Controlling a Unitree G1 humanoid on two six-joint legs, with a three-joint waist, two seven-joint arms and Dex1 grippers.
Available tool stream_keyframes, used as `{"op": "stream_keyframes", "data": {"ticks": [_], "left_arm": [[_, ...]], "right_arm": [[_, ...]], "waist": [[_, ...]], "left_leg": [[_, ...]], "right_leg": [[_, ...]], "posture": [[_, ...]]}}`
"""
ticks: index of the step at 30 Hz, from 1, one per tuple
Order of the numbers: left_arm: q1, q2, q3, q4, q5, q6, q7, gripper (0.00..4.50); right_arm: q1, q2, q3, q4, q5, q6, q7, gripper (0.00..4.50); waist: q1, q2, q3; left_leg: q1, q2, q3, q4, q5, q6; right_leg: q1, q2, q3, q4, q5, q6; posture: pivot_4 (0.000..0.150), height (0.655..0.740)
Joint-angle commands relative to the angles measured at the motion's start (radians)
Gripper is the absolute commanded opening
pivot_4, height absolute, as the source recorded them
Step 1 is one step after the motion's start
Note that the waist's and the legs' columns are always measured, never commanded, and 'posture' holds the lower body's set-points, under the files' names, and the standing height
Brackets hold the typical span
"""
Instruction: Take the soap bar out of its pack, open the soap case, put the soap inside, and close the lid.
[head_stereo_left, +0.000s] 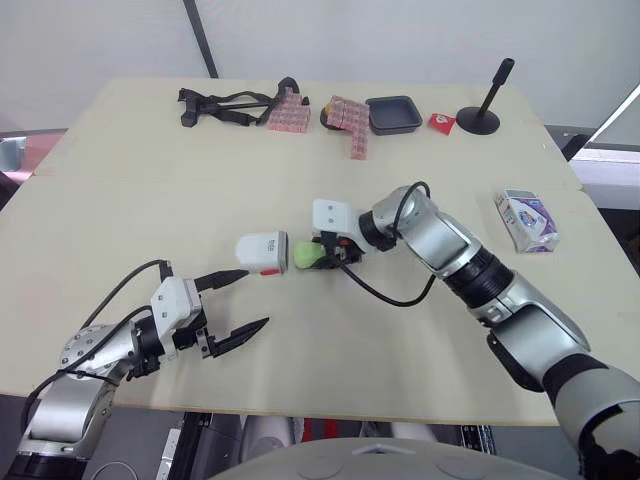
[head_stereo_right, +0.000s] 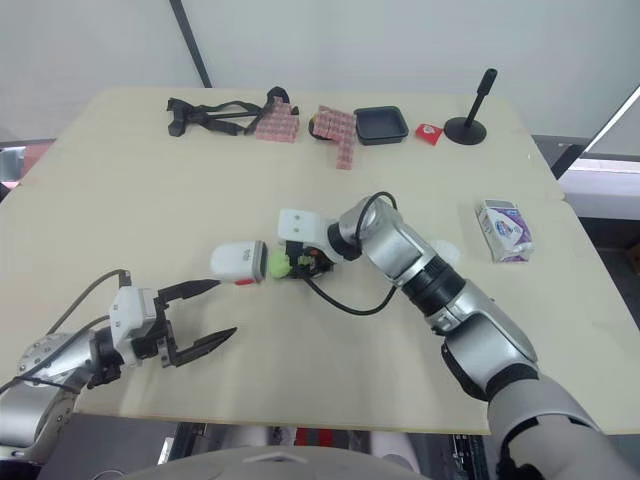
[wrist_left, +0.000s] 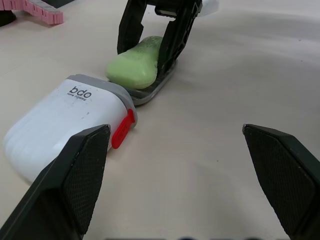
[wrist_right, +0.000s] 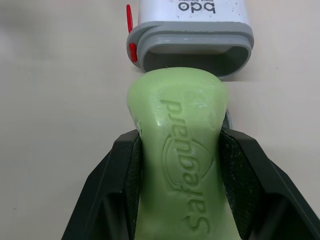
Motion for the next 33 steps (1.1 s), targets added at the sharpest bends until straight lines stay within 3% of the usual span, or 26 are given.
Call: {"op": "stream_keyframes", "data": {"ticks": [1,5,7,12,16,21,27,33], "left_arm": [[0.007,0.006,0.020,-0.027,0.003,-0.007,0.013,4.50],[0.034,0.006,0.010,-0.046,0.006,-0.013,0.013,4.50],[0.039,0.006,0.010,-0.050,0.006,-0.011,0.017,4.50],[0.040,0.009,0.009,-0.054,0.006,-0.007,0.023,4.50],[0.037,0.009,0.006,-0.055,0.007,-0.005,0.024,4.50],[0.012,0.013,0.005,-0.047,0.013,-0.003,0.023,4.50],[-0.067,0.025,0.024,-0.005,0.003,0.039,0.035,4.50],[-0.214,0.056,0.017,0.071,-0.005,0.105,0.005,4.50]], "right_arm": [[-0.038,0.012,-0.010,0.002,-0.014,-0.031,-0.004,1.78],[-0.046,0.017,-0.012,0.023,-0.025,-0.044,0.000,1.78],[-0.049,0.018,-0.016,0.030,-0.027,-0.045,0.005,2.81],[-0.055,0.008,-0.022,0.035,-0.025,-0.061,0.021,4.49],[-0.050,-0.006,-0.043,0.015,-0.016,-0.069,0.025,4.49],[0.022,-0.034,-0.179,-0.098,0.092,-0.044,0.018,4.49],[0.235,-0.109,-0.372,-0.285,0.269,-0.099,0.044,4.49],[0.600,-0.212,-0.542,-0.401,0.358,-0.294,0.049,4.49]], "waist": [[0.000,0.000,0.000],[-0.001,0.000,0.000],[-0.001,0.000,0.000],[-0.001,0.000,0.000],[-0.001,0.000,0.000],[0.003,-0.001,0.000],[0.013,-0.003,-0.002],[0.015,-0.003,-0.002]], "left_leg": [[0.000,0.000,0.000,0.000,0.000,0.000],[0.000,0.000,0.000,0.000,0.000,0.000],[0.000,0.000,0.000,0.000,0.000,0.000],[0.000,0.000,0.000,0.000,0.000,0.000],[0.000,0.000,0.000,0.000,0.000,0.000],[0.000,0.000,0.000,0.000,0.000,0.000],[0.000,0.000,0.000,0.001,0.000,0.000],[0.000,0.000,0.000,0.001,0.000,0.000]], "right_leg": [[0.000,0.000,0.000,0.000,0.000,0.000],[0.000,0.000,0.000,0.001,0.000,0.000],[-0.001,0.000,0.000,0.001,0.000,0.000],[-0.001,0.000,0.000,0.001,0.000,0.000],[-0.001,0.000,0.000,0.001,0.000,0.000],[-0.001,0.000,0.000,0.002,0.000,0.000],[-0.001,0.000,0.002,0.002,0.000,0.000],[0.000,0.000,0.003,0.001,0.000,0.000]], "posture": [[0.150,0.7400],[0.150,0.7400],[0.150,0.7400],[0.150,0.7400],[0.150,0.7400],[0.150,0.7400],[0.150,0.7400],[0.150,0.7400]]}}
